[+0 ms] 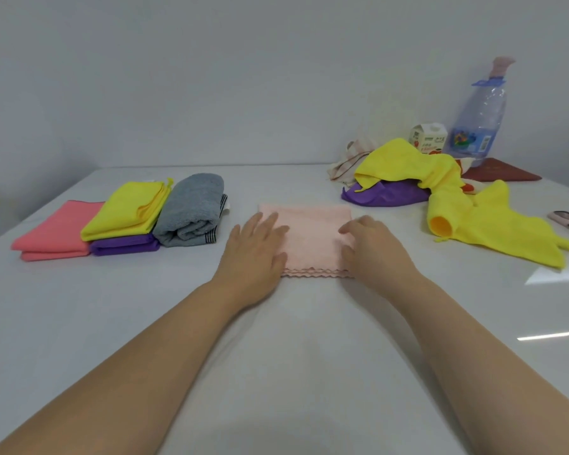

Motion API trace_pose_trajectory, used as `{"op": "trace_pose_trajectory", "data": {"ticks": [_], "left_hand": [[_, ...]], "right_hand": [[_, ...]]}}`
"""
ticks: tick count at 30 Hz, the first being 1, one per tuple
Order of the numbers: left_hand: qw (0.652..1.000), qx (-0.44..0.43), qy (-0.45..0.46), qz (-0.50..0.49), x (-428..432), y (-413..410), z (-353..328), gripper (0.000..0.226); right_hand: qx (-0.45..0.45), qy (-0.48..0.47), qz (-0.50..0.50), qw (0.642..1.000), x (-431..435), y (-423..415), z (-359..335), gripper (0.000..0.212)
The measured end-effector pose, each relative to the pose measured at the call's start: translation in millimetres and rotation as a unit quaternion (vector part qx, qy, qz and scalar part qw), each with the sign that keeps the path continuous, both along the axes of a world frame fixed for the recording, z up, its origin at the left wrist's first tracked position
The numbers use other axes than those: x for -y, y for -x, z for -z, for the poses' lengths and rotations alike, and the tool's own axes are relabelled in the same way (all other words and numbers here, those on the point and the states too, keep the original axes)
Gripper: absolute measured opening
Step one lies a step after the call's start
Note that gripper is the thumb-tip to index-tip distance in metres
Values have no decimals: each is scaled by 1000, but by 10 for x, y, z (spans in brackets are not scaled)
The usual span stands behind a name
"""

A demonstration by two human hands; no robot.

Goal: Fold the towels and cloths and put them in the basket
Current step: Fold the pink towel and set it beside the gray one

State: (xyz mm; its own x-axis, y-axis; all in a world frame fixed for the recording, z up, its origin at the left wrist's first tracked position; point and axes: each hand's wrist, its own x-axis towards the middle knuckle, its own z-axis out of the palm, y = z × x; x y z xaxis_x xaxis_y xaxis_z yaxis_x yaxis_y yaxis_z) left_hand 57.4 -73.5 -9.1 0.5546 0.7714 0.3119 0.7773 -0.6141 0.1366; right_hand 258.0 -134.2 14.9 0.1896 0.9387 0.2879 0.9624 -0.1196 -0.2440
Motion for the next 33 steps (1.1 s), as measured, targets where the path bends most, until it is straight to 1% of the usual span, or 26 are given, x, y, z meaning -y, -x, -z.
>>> {"op": "trace_pose_trajectory", "data": {"ticks": [1,2,3,4,6,7,9,10,12,14,15,18,23,26,28,29,31,33], "left_hand": [[998,-32,54,6,-8,-2,31,48],[995,-42,94,5,-31,-2,39,49],[993,-26,115,-1,-70,-3,23,47],[993,11,117,-6,-116,-5,-9,45],[992,78,96,-17,-274,-59,-130,41],[991,100,90,-19,-384,-122,-216,41],[990,112,84,-11,-536,-295,-365,42],[991,101,83,-6,-609,-378,-402,43],[995,46,93,-3,-696,-481,-325,45],[991,-33,128,-20,-745,-478,-125,48],[987,-54,149,-33,-763,-455,-34,50],[982,-69,166,-59,-787,-407,52,55],[977,-74,177,-90,-775,-375,31,62],[977,-62,179,-94,-759,-364,32,62],[981,-38,160,-100,-759,-358,48,60],[983,-21,150,-108,-762,-346,54,59],[982,12,139,-124,-776,-314,68,57],[981,23,141,-129,-779,-295,69,56]], "right_hand": [[19,47,-4,999,-5,7,6,32],[36,81,1,996,-22,2,-1,32],[46,88,10,995,-52,-5,-31,32],[54,71,23,996,-91,-2,-78,32],[61,0,35,997,-222,17,-200,32],[50,-31,32,998,-334,44,-268,33],[10,-56,18,998,-568,130,-334,36],[-10,-55,12,998,-697,167,-319,38],[-29,-13,-2,999,-865,190,-153,39],[20,72,-18,997,-940,165,100,43],[41,107,-20,993,-944,133,194,47],[48,150,-15,987,-978,37,273,53],[31,175,0,984,-988,-51,272,59],[6,188,19,982,-942,-158,257,59],[-11,176,28,984,-925,-203,260,58],[-16,156,40,987,-919,-217,267,57],[-36,96,86,991,-916,-253,278,54],[-65,61,135,987,-930,-301,266,48]]}}
